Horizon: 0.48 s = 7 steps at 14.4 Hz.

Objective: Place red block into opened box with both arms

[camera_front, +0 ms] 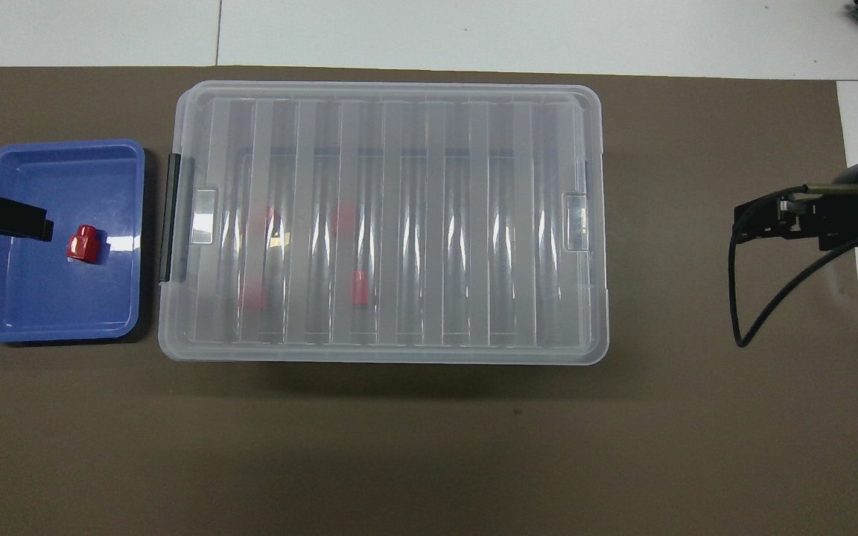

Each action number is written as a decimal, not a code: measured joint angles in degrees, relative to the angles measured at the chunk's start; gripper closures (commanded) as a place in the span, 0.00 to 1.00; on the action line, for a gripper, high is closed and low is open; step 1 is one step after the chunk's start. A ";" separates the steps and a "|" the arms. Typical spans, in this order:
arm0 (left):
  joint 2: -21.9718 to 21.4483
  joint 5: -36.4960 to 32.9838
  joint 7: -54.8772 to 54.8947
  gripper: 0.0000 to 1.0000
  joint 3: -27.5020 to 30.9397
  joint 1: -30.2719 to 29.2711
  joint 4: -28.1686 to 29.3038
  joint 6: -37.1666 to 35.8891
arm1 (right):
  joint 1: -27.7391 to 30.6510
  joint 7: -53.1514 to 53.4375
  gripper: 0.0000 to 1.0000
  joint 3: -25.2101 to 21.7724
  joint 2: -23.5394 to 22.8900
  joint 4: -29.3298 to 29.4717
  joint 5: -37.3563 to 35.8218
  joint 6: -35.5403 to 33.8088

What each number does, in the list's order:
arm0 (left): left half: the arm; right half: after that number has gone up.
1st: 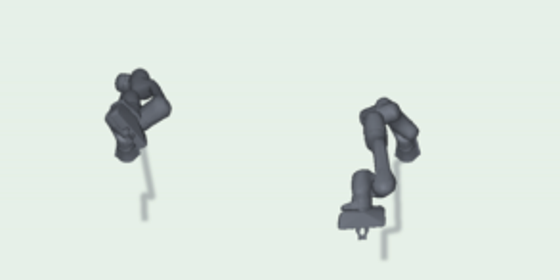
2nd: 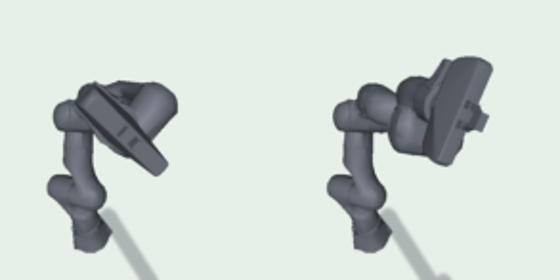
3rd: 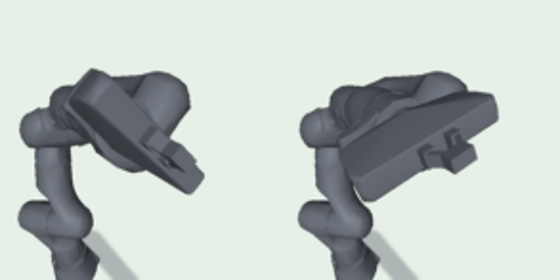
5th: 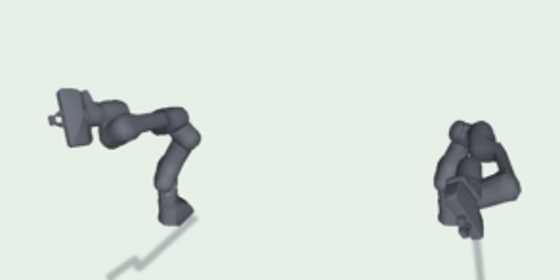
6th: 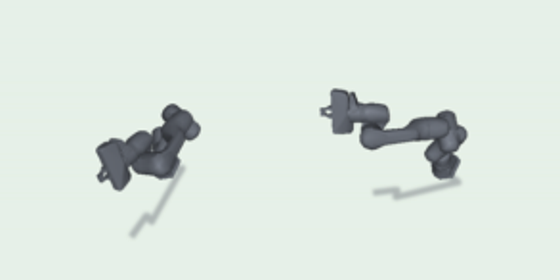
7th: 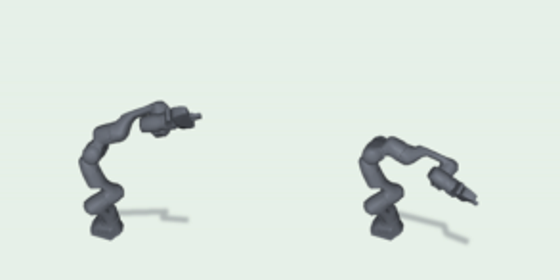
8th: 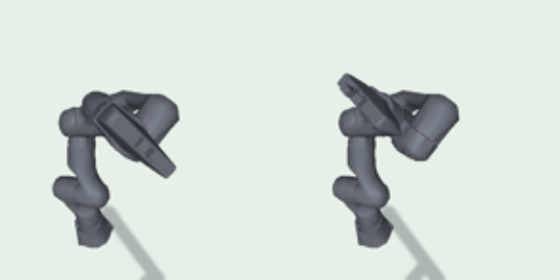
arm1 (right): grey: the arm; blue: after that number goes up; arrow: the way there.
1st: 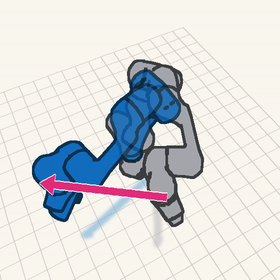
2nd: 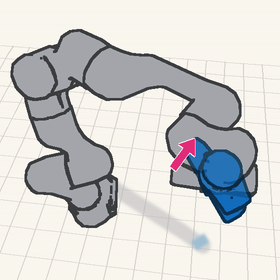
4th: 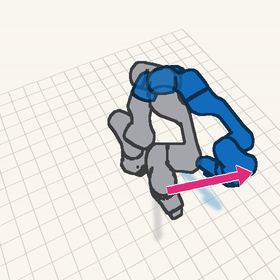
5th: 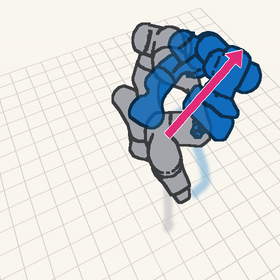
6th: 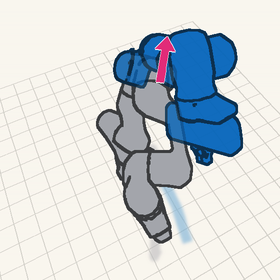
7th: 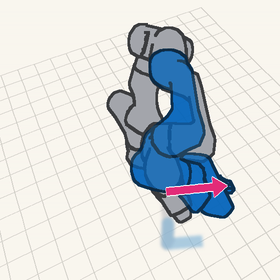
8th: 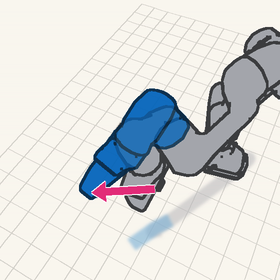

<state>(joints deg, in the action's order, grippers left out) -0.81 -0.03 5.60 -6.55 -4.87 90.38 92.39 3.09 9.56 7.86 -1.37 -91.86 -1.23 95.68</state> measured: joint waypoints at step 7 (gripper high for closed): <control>0.00 0.00 0.00 0.00 0.00 0.00 0.00 0.00 | -5.25 5.85 0.08 0.33 -1.02 -7.82 0.02 12.99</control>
<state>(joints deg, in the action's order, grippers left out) -0.81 -0.03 5.60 -6.55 -4.87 90.38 92.39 -2.16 15.41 8.19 -2.39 -99.68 -1.21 108.67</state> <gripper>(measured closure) 0.000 0.040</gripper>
